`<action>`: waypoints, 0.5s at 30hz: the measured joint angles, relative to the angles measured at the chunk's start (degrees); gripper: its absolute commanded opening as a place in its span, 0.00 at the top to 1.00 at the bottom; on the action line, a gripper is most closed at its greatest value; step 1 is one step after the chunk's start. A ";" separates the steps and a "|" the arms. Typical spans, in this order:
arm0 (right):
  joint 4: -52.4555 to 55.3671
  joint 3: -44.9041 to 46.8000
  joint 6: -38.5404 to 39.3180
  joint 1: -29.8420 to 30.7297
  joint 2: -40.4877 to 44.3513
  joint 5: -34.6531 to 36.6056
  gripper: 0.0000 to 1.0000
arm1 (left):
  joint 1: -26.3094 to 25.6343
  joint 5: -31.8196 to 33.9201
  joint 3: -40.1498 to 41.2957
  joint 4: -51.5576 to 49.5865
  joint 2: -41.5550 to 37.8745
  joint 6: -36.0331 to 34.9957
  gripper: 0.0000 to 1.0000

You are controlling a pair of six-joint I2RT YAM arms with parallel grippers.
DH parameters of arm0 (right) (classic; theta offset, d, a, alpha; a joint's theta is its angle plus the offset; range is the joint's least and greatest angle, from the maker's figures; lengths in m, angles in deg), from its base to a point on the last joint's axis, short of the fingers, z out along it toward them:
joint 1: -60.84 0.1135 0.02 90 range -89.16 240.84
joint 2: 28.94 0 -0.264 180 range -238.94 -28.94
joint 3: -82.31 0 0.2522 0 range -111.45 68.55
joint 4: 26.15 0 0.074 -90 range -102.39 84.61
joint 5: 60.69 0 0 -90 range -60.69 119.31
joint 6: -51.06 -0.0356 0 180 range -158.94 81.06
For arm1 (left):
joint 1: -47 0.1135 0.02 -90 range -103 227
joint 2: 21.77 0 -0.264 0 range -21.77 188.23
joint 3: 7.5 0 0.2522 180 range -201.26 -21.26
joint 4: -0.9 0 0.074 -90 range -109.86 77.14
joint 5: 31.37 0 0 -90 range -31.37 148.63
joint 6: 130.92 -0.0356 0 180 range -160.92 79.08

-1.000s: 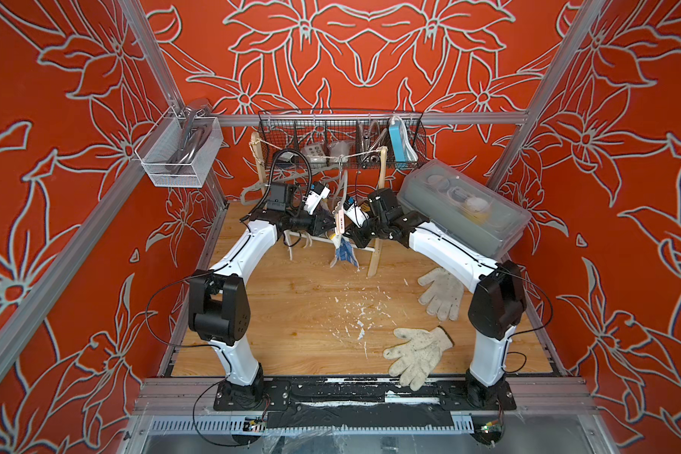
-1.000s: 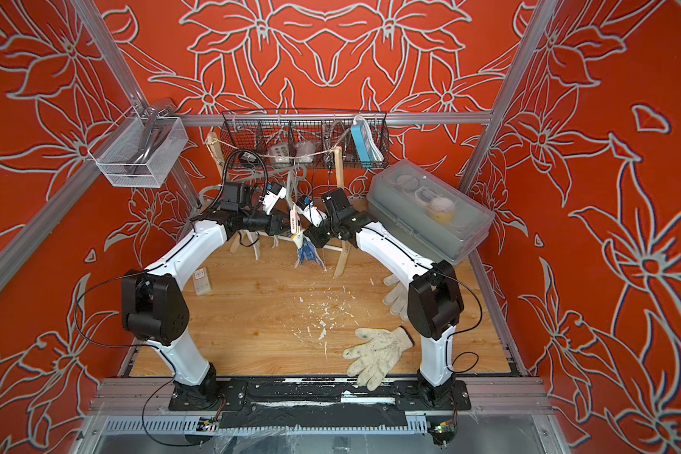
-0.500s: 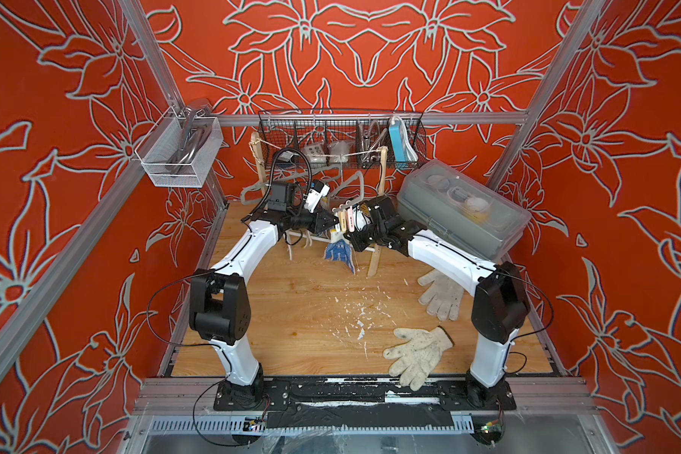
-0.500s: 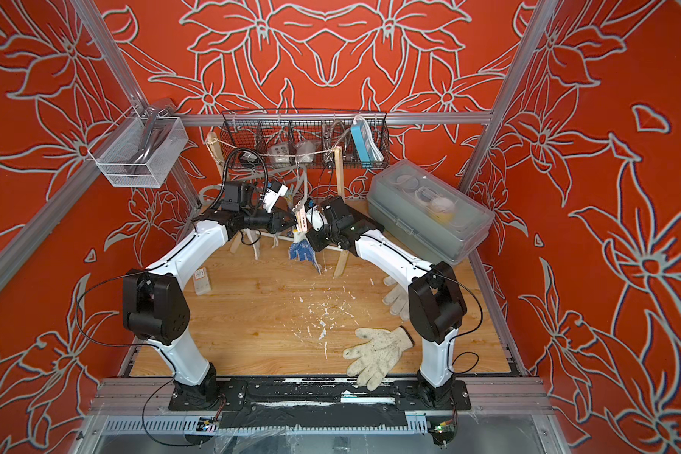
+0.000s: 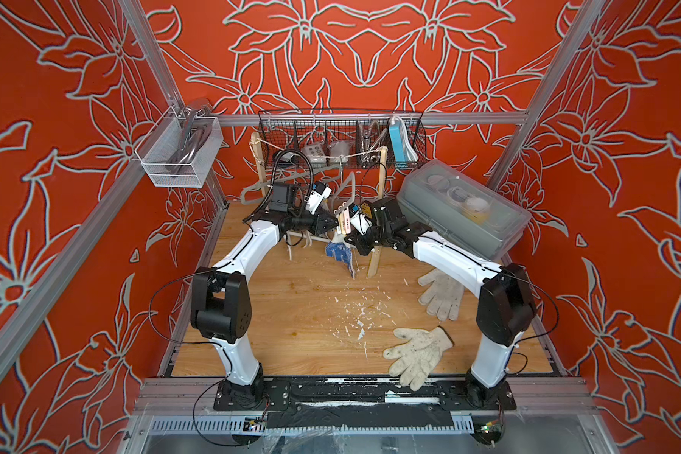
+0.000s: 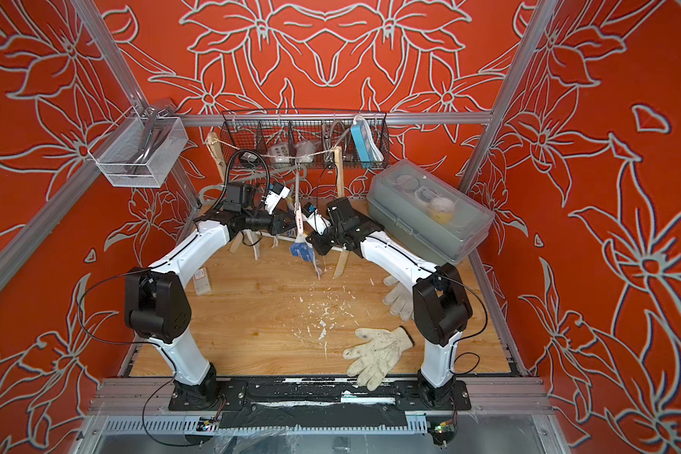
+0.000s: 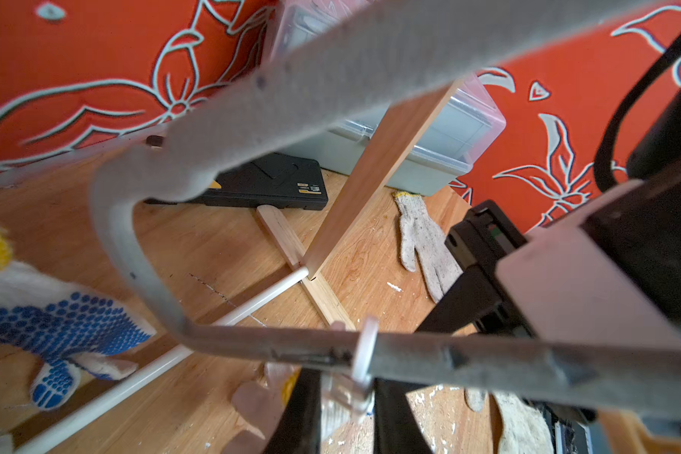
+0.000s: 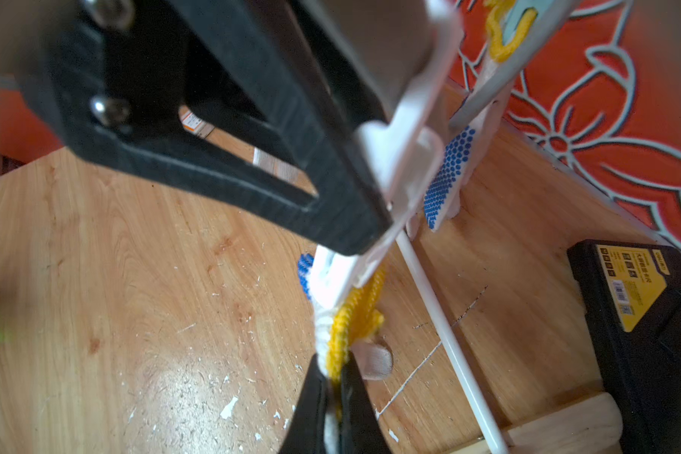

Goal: Clip the gloves onto a hanger to dry
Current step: Clamp the glove onto the hanger.

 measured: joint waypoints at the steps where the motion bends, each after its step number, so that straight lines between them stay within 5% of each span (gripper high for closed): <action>1: 0.37 0.00 0.85 -0.24 0.00 -0.46 1.00 | 0.00 -0.39 0.00 -0.02 0.02 -0.22 0.93; 15: 2.91 -2.25 3.65 -1.36 0.00 -3.02 1.00 | 0.02 -4.02 -0.24 -0.66 0.57 -1.03 0.93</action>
